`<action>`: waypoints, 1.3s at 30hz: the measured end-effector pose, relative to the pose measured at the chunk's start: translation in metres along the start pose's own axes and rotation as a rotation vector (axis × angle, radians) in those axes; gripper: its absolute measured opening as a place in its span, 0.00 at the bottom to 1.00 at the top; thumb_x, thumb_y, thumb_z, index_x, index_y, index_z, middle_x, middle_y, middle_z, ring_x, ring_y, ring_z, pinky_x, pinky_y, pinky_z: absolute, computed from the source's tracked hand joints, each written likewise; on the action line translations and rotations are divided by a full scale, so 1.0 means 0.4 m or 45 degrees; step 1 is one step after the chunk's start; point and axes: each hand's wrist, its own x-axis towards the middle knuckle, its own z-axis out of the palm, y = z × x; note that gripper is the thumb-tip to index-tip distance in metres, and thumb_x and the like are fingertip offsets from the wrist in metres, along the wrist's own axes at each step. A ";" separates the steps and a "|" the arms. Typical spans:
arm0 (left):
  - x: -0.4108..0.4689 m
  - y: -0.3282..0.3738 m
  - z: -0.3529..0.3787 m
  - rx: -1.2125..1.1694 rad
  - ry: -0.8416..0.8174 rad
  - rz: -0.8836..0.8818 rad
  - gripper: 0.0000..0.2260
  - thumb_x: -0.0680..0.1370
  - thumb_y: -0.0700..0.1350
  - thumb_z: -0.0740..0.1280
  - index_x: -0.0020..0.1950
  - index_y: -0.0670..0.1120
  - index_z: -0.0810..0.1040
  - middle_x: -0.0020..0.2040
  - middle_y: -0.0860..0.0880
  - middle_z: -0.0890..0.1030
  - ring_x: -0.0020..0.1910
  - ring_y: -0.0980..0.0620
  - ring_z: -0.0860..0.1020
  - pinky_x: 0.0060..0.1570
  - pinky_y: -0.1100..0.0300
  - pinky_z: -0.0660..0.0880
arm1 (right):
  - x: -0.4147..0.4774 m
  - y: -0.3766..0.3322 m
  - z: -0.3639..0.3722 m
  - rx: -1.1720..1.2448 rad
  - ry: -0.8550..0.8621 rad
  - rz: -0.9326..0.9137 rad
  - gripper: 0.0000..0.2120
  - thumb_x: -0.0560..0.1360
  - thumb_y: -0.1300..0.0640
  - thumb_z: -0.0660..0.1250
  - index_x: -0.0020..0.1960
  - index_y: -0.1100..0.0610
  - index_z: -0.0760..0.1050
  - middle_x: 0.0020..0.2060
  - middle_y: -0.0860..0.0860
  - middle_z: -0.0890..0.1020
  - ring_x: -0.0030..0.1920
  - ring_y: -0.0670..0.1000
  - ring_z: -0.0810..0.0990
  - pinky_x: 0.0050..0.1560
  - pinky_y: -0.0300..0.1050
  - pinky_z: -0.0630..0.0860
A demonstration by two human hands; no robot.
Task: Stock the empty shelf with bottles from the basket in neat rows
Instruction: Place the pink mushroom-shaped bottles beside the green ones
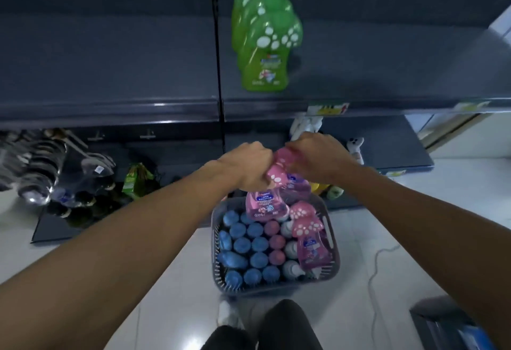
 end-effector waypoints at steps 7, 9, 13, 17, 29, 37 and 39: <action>-0.018 0.041 -0.240 0.154 0.176 0.100 0.15 0.72 0.54 0.71 0.55 0.48 0.80 0.45 0.46 0.81 0.43 0.43 0.81 0.44 0.50 0.82 | -0.077 0.022 -0.256 -0.088 0.237 0.061 0.20 0.72 0.39 0.70 0.57 0.51 0.81 0.49 0.53 0.82 0.51 0.59 0.80 0.50 0.51 0.78; -0.016 0.059 -0.301 0.215 0.236 0.141 0.15 0.72 0.53 0.72 0.56 0.48 0.81 0.43 0.47 0.81 0.43 0.44 0.81 0.44 0.51 0.81 | -0.097 0.037 -0.318 -0.100 0.291 0.081 0.19 0.72 0.39 0.70 0.56 0.50 0.82 0.47 0.52 0.82 0.49 0.59 0.80 0.49 0.52 0.78; -0.004 0.090 -0.404 0.214 0.323 0.188 0.16 0.73 0.56 0.72 0.54 0.48 0.80 0.42 0.48 0.80 0.42 0.44 0.80 0.46 0.50 0.81 | -0.112 0.076 -0.432 -0.064 0.341 0.114 0.16 0.72 0.42 0.71 0.58 0.47 0.81 0.46 0.48 0.82 0.48 0.55 0.79 0.48 0.51 0.78; 0.027 0.112 -0.483 0.198 0.425 0.185 0.19 0.71 0.60 0.74 0.53 0.48 0.80 0.43 0.48 0.81 0.44 0.45 0.80 0.45 0.50 0.80 | -0.076 0.130 -0.515 -0.012 0.389 0.125 0.16 0.71 0.44 0.72 0.57 0.45 0.82 0.45 0.44 0.83 0.45 0.50 0.80 0.47 0.50 0.79; 0.217 0.113 -0.626 -0.035 0.600 -0.104 0.25 0.67 0.63 0.78 0.57 0.51 0.82 0.47 0.51 0.84 0.46 0.48 0.80 0.49 0.51 0.79 | 0.224 0.337 -0.616 0.134 0.415 -0.023 0.16 0.70 0.48 0.74 0.57 0.45 0.81 0.50 0.44 0.83 0.50 0.51 0.81 0.50 0.50 0.79; 0.346 0.049 -0.663 -0.180 0.707 -0.342 0.26 0.65 0.59 0.81 0.60 0.54 0.82 0.46 0.54 0.84 0.44 0.51 0.79 0.45 0.57 0.76 | 0.429 0.403 -0.606 0.246 0.379 -0.053 0.13 0.70 0.51 0.73 0.55 0.45 0.82 0.49 0.44 0.84 0.52 0.53 0.81 0.49 0.50 0.81; 0.371 0.034 -0.657 -0.179 0.713 -0.395 0.26 0.65 0.58 0.81 0.60 0.54 0.83 0.46 0.54 0.84 0.44 0.51 0.78 0.45 0.58 0.74 | 0.472 0.417 -0.600 0.297 0.352 -0.034 0.14 0.69 0.50 0.75 0.54 0.44 0.82 0.50 0.45 0.84 0.52 0.53 0.81 0.50 0.50 0.81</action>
